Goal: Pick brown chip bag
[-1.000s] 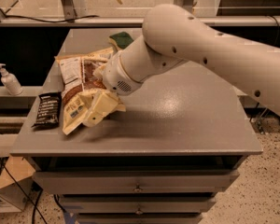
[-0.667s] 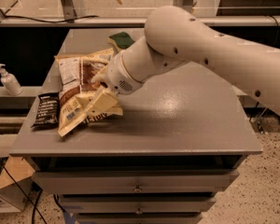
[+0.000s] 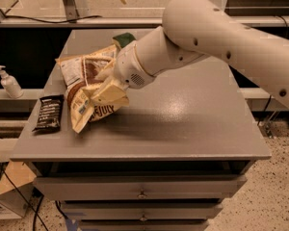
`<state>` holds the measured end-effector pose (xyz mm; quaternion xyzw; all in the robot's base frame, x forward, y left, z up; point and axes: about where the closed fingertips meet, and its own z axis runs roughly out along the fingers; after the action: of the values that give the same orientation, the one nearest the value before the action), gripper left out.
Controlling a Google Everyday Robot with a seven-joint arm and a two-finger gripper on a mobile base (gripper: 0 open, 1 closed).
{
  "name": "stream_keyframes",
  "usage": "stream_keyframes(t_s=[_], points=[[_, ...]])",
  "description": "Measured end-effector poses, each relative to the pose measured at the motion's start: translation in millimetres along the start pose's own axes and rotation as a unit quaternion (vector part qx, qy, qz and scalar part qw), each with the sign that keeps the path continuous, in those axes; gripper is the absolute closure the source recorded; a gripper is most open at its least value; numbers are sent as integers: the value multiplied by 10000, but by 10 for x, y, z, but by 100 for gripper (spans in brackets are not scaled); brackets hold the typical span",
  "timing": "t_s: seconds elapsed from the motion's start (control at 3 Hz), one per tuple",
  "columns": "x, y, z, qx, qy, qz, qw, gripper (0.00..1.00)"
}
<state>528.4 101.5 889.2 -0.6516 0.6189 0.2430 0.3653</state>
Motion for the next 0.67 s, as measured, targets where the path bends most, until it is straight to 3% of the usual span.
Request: stream_keyframes(t_s=[0.33,0.67], points=[[-178,-161,-328,172,-265,-188,9993,100],[-414,-391,-783,437,-490,-422,9969,100]])
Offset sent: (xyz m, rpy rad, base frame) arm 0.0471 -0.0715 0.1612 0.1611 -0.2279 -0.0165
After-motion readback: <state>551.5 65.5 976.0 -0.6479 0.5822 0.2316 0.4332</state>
